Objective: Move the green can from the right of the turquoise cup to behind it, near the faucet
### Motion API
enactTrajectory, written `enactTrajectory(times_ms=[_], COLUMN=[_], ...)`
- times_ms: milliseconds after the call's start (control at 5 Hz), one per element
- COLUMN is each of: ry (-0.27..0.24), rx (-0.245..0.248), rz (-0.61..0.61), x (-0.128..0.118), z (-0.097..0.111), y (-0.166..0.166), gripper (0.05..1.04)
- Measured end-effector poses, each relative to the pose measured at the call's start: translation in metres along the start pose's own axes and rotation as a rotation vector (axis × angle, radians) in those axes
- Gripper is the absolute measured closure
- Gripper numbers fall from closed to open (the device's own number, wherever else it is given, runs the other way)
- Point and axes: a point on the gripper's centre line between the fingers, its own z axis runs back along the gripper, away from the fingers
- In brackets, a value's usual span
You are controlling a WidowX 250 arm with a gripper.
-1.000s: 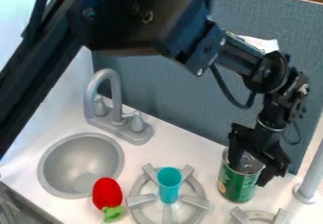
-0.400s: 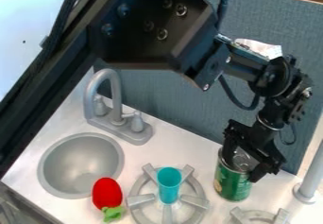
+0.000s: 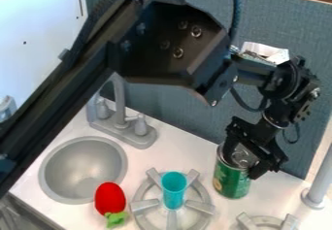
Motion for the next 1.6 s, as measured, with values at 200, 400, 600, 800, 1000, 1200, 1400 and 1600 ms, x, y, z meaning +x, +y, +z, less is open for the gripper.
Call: enactTrajectory(times_ms=[200,400,600,800,1000,1200,1400,1600], ry=[-0.004,0.067,0.18,0.212,0.181,0.061,-0.023,-0.047], rx=[0.016,0.038,0.035,0.001,-0.069,-0.18,-0.239,-0.272], rz=[0.062,0.151,0.25,0.33,0.335,0.299,0.284,0.221], x=[0.012,0.008,-0.017,-0.036,-0.043,-0.048,-0.054,-0.061], z=[-0.003,-0.013,-0.032,-0.037,-0.028,-0.007,0.006,0.009], y=[0.022,0.06,0.106,0.15,0.161,0.157,0.141,0.107], gripper=[0.083,0.083,0.083,0.084,0.084,0.084,0.084,0.084])
